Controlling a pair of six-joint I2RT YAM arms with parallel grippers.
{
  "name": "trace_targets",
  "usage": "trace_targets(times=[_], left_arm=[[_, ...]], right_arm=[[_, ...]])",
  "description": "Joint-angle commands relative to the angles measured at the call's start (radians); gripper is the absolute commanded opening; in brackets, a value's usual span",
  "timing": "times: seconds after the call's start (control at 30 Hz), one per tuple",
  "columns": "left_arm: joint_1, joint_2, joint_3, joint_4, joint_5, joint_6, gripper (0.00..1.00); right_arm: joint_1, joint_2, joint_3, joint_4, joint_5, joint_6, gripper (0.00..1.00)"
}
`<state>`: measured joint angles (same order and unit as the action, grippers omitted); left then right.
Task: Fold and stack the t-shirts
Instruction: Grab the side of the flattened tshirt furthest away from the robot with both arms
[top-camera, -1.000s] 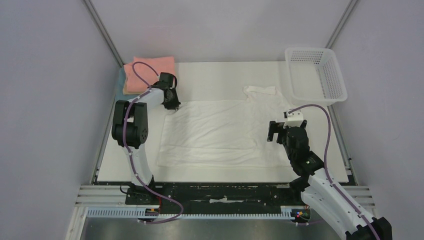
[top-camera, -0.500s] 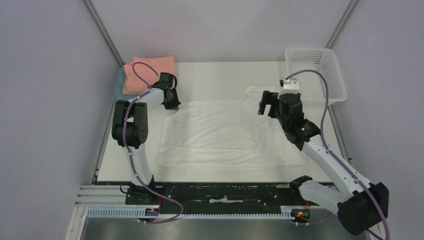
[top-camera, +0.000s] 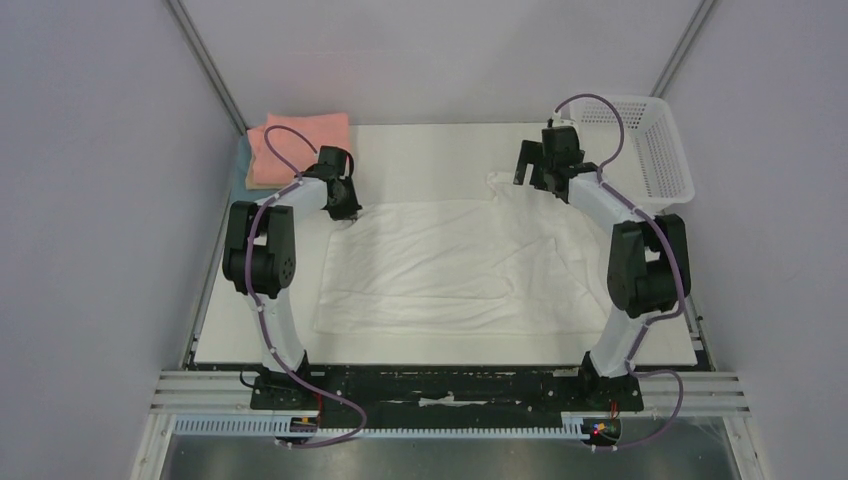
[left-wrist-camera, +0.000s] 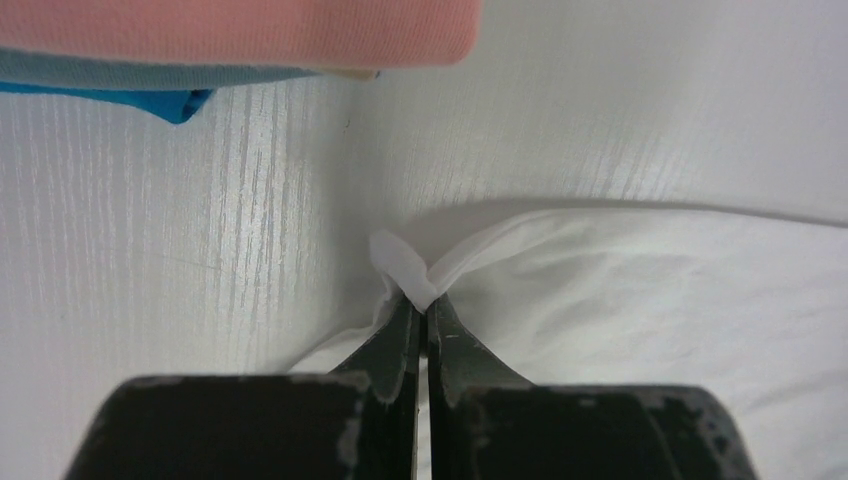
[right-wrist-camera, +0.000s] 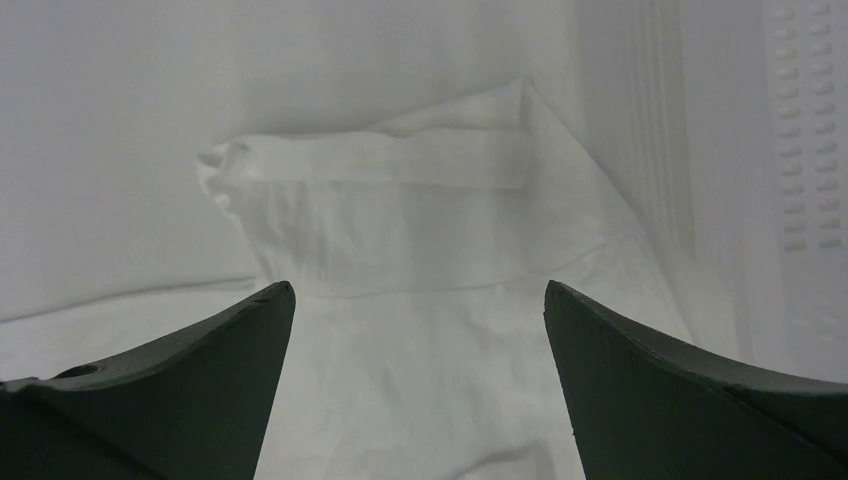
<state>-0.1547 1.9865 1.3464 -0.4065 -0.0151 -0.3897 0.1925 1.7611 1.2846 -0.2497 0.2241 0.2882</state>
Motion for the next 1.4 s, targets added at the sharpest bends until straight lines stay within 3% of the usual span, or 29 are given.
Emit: trace_targets(times=[0.0, 0.23, 0.7, 0.83, 0.9, 1.2, 1.37], left_arm=[[-0.005, -0.021, -0.008, -0.002, 0.019, -0.027, 0.02], [-0.005, -0.040, -0.010, -0.013, -0.026, -0.038, 0.02], [-0.008, -0.053, 0.002, -0.040, -0.080, -0.029, 0.02], [-0.009, -0.055, 0.005, -0.045, -0.093, -0.031, 0.02], [-0.009, -0.058, 0.008, -0.048, -0.097, -0.030, 0.02], [-0.011, -0.064, 0.009, -0.048, -0.101, -0.034, 0.02], [-0.013, -0.068, 0.013, -0.048, -0.100, -0.035, 0.02]], right_arm=[[-0.048, 0.141, 0.174, 0.032, -0.107, 0.000, 0.98], [-0.093, 0.328, 0.309, 0.046, -0.166, -0.023, 0.94], [-0.130, 0.457, 0.397, 0.051, -0.221, -0.063, 0.87], [-0.131, 0.473, 0.395, 0.070, -0.281, -0.056, 0.75], [-0.131, 0.466, 0.370, 0.091, -0.293, -0.048, 0.63], [-0.132, 0.388, 0.301, 0.161, -0.293, -0.040, 0.23], [-0.130, 0.380, 0.327, 0.145, -0.274, -0.064, 0.17]])
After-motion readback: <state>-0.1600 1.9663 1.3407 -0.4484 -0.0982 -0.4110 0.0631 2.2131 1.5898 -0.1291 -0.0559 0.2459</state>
